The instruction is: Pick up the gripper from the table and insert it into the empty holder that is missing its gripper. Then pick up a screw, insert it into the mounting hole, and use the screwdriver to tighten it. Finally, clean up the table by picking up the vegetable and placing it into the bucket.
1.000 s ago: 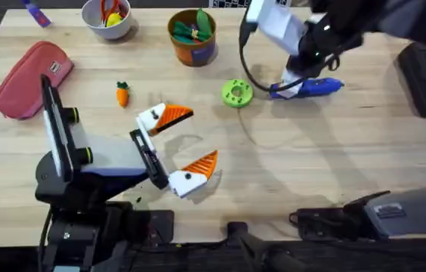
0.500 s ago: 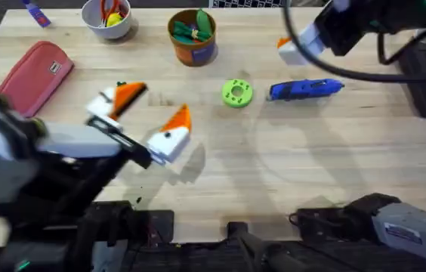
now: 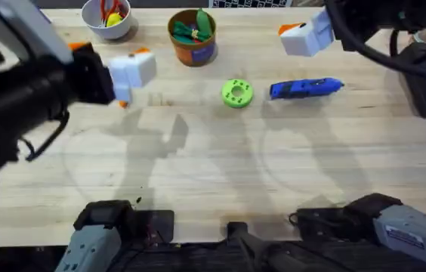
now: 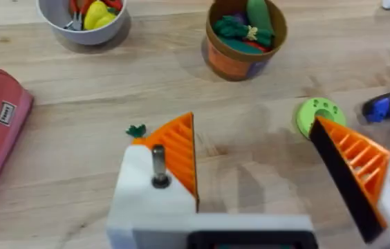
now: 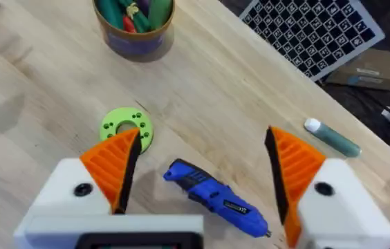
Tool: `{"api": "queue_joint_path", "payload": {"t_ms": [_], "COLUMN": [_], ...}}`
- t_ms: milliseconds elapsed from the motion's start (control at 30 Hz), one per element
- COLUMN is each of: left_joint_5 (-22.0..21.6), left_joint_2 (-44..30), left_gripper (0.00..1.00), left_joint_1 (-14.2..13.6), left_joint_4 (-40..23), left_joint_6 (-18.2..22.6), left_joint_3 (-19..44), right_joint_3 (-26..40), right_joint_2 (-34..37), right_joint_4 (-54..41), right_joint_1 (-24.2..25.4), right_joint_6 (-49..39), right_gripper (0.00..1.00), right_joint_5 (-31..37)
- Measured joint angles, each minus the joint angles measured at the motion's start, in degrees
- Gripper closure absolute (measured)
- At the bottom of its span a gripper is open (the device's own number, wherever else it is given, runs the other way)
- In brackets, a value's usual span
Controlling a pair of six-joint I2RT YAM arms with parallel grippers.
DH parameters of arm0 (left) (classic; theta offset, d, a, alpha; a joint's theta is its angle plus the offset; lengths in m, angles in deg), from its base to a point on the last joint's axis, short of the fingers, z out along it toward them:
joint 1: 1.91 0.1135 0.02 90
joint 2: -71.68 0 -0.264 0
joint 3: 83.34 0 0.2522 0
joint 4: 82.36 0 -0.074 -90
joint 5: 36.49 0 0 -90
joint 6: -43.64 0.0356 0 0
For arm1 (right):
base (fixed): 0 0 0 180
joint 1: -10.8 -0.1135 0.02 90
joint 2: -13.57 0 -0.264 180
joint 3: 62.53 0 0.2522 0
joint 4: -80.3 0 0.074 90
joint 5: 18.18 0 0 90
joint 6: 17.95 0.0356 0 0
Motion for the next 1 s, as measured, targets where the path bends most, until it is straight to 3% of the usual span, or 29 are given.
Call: {"api": "queue_joint_path", "payload": {"t_ms": [133, 267, 400, 633, 1000], "left_joint_5": [-2.69, -5.19, -6.95, -9.61, -10.85], "left_joint_2": [-2.33, -6.63, -16.62, -35.69, -55.18], "left_gripper": [0.015, 0.016, 0.015, 0.015, 0.014], "left_joint_1": [0.69, 3.64, 6.87, 11.22, 11.45], "left_joint_4": [1.60, -2.97, -9.76, -12.41, -7.58], "left_joint_6": [0.22, 0.39, 0.35, 0.26, 0.85], "left_joint_3": [1.34, 4.08, 9.07, 15.38, 17.94], "right_joint_3": [0.00, 0.00, 0.00, 0.00, 0.00], "right_joint_2": [0.00, 0.00, 0.00, 0.00, 0.00], "right_joint_4": [0.00, 0.00, -0.02, -0.40, -0.46], "right_joint_1": [-0.01, -0.01, -0.01, -0.01, -0.01], "right_joint_6": [0.24, 0.38, 0.41, 0.42, 0.42], "right_gripper": [0.007, 0.010, 0.010, 0.010, 0.010], "right_joint_5": [0.00, 0.00, 0.00, 0.00, 0.00]}}
